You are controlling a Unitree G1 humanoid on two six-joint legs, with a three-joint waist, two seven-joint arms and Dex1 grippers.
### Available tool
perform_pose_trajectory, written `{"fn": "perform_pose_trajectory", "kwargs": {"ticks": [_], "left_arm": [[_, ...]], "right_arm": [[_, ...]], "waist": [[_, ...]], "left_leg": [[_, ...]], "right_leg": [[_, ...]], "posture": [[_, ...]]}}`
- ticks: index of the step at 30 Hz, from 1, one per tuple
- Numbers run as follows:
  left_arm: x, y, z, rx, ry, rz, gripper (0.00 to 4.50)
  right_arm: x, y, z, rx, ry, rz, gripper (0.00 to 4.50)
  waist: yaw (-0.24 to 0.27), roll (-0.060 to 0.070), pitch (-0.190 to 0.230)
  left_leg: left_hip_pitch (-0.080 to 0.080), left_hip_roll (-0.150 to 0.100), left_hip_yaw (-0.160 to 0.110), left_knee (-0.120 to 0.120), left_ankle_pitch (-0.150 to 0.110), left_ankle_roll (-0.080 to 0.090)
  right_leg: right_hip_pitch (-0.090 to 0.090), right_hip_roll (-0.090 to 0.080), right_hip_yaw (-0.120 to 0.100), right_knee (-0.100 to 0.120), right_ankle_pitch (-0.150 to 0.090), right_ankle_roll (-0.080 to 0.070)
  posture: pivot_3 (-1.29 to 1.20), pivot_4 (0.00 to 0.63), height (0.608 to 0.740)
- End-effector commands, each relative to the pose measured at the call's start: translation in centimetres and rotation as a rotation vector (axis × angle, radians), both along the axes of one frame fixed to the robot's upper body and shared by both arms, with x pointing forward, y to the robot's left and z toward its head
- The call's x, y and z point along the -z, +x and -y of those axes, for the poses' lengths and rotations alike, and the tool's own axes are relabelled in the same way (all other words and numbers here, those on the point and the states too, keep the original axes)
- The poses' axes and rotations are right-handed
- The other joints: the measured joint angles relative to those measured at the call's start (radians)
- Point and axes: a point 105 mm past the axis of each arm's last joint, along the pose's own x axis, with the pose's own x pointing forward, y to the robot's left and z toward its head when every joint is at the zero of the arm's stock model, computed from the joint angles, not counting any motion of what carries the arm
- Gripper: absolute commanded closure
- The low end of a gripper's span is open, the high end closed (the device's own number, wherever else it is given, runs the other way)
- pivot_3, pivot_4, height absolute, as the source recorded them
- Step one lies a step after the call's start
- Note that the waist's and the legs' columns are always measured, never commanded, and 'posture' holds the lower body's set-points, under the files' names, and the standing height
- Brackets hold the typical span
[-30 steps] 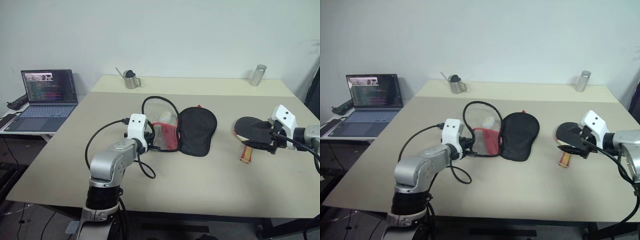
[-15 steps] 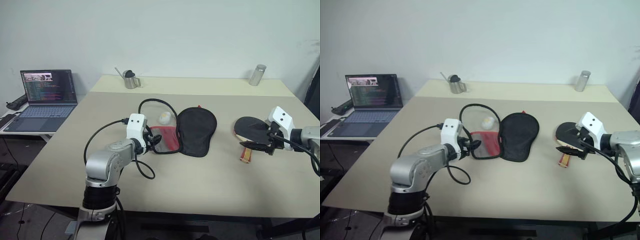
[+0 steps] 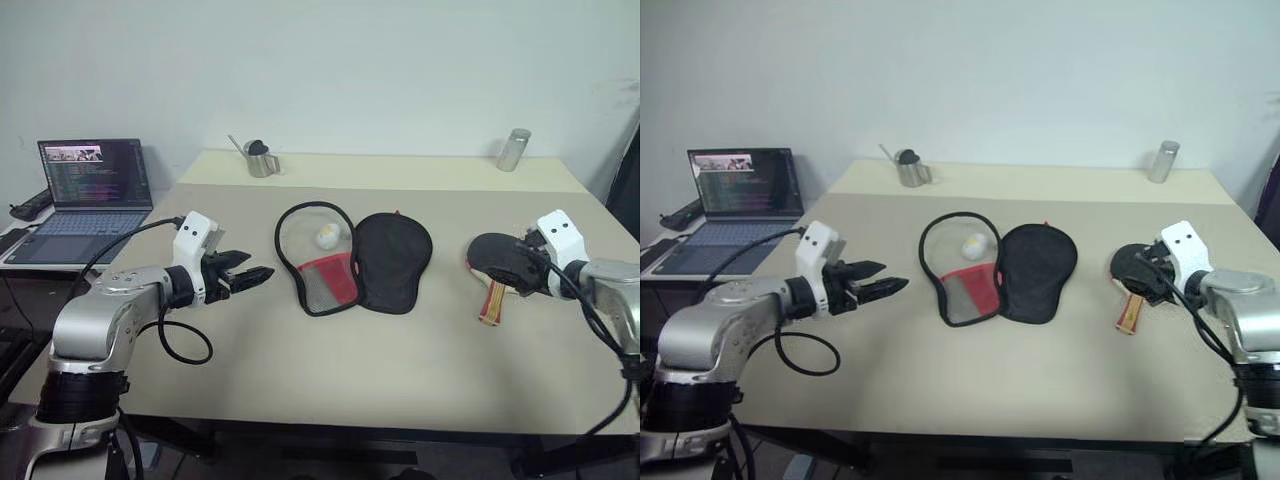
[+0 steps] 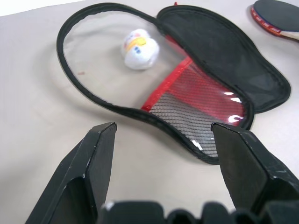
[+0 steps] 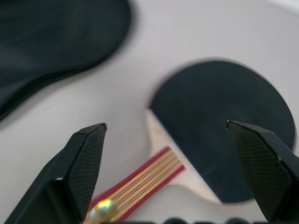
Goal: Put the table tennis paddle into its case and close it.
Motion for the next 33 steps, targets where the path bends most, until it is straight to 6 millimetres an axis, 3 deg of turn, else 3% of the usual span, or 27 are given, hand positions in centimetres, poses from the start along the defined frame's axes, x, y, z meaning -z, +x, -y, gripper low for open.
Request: {"fn": "perform_pose_trajectory", "kwargs": {"ticks": [1,4,12,17,31,33], "left_arm": [[-2.4,-0.9,1.5,0.156,-0.001,0.093,0.99],[-2.7,-1.3,2.1,0.229,-0.001,0.099,0.99],[-2.4,-0.7,3.7,0.294,-0.002,0.103,0.99],[-2.1,-0.4,4.2,0.302,-0.001,0.102,0.99],[-2.1,-0.9,3.5,0.262,0.015,0.111,0.99],[-2.2,-0.9,3.4,0.252,0.017,0.116,0.95]], "right_arm": [[-2.9,-0.3,0.8,0.196,-0.009,0.110,0.00],[-3.6,-0.7,0.1,0.273,-0.013,0.157,0.00],[-2.0,-1.3,-2.0,0.460,0.094,0.070,0.00],[0.6,-0.5,-2.8,0.483,0.123,-0.013,0.00],[5.3,2.5,-4.9,0.526,0.214,-0.115,0.00],[5.7,3.0,-4.8,0.550,0.206,-0.113,0.40]], "waist": [[-0.002,0.000,0.000],[-0.007,0.001,0.000],[-0.012,0.001,0.000],[-0.016,0.001,-0.001],[-0.045,0.002,-0.001],[-0.049,0.002,-0.001]], "left_leg": [[-0.002,0.000,0.000,0.000,0.000,0.000],[-0.010,0.000,0.000,0.001,0.000,0.000],[-0.011,0.000,0.000,0.001,0.000,0.000],[-0.011,-0.001,0.001,0.001,0.000,0.000],[-0.010,-0.001,0.002,0.001,0.001,0.001],[-0.007,0.000,0.003,0.001,0.000,0.001]], "right_leg": [[-0.003,0.000,0.000,0.001,0.000,0.000],[-0.011,0.000,0.000,0.002,0.000,-0.001],[-0.013,0.000,0.000,0.004,0.001,-0.001],[-0.013,0.000,0.001,0.004,0.001,-0.001],[-0.013,0.001,0.002,0.005,0.002,-0.002],[-0.012,0.001,0.004,0.006,0.002,-0.003]], "posture": [[0.00,0.150,0.740],[0.00,0.150,0.740],[0.00,0.150,0.740],[0.00,0.150,0.740],[0.00,0.150,0.740],[0.00,0.150,0.740]]}}
